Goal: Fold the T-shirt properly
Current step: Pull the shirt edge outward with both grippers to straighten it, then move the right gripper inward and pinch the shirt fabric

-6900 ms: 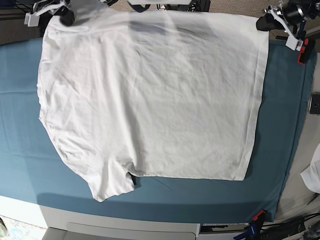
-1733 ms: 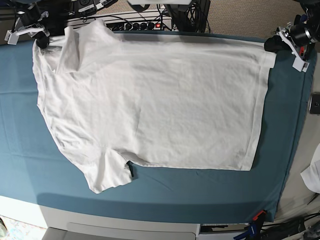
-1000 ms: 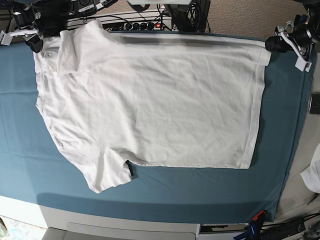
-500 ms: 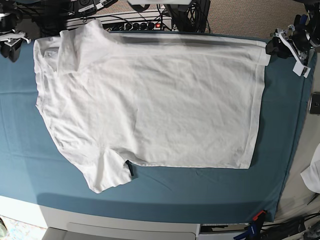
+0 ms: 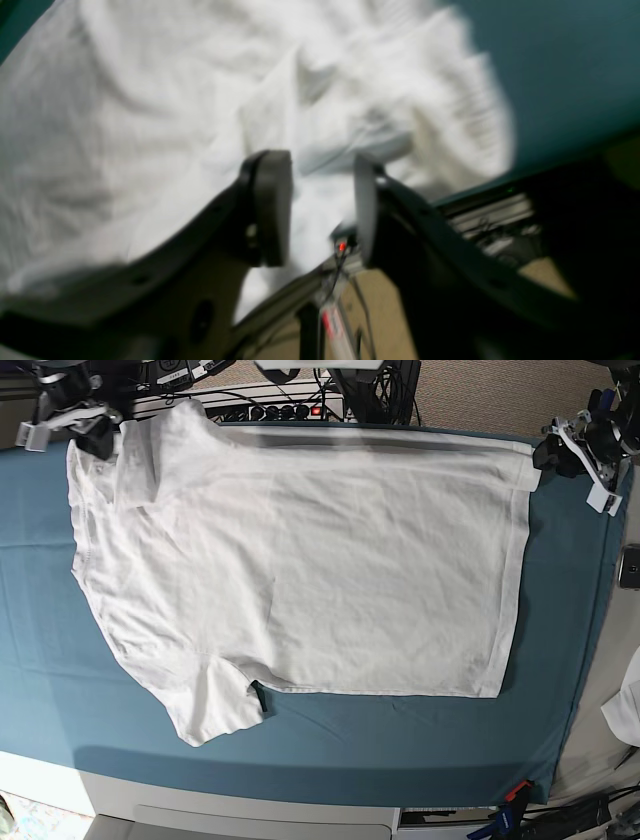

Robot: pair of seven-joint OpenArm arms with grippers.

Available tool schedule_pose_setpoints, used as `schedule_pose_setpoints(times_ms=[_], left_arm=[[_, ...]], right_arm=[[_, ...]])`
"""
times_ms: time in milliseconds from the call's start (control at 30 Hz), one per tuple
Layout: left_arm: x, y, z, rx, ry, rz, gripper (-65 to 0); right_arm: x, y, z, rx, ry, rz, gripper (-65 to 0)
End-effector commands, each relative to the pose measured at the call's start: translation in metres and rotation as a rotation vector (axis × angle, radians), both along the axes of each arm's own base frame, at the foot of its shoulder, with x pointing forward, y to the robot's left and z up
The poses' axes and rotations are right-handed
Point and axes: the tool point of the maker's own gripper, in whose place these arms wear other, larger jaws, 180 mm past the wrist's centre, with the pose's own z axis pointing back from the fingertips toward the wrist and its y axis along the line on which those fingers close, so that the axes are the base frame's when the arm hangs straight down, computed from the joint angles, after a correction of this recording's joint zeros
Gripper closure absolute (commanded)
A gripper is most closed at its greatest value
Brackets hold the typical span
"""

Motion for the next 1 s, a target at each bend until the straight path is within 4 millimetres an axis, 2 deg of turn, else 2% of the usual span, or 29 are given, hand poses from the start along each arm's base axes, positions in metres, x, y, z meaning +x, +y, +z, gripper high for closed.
schedule_pose_setpoints(times_ms=[0, 167, 333, 467, 533, 600, 700, 967], left_arm=[[0.006, 0.003, 0.009, 0.011, -0.031, -0.012, -30.9], [0.006, 0.003, 0.009, 0.011, -0.031, -0.012, -30.9], [0.006, 0.003, 0.009, 0.011, -0.031, -0.012, -30.9], [0.006, 0.003, 0.009, 0.011, -0.031, -0.012, -30.9], [0.006, 0.003, 0.009, 0.011, -0.031, -0.012, -30.9], [0.006, 0.003, 0.009, 0.01, -0.033, -0.011, -30.9], [0.006, 0.003, 0.009, 0.01, -0.034, -0.011, -30.9], [0.006, 0.003, 0.009, 0.011, -0.034, -0.011, -30.9]], right_arm=[[0.004, 0.002, 0.006, -0.001, -0.028, 0.006, -23.4], [0.006, 0.024, -0.01, 0.057, -0.006, 0.028, -23.4], [-0.003, 0.025, -0.029, 0.073, 0.054, 0.023, -23.4], [-0.004, 0.024, -0.031, 0.077, 0.059, 0.019, -23.3], [-0.002, 0.026, -0.029, 0.094, 0.04, 0.018, -19.4], [0.002, 0.03, -0.025, 0.119, 0.01, 0.022, -10.5], [0.014, 0.035, -0.016, 0.157, -0.054, 0.032, -0.2], [0.072, 0.032, 0.011, 0.133, -0.234, 0.037, 0.0]])
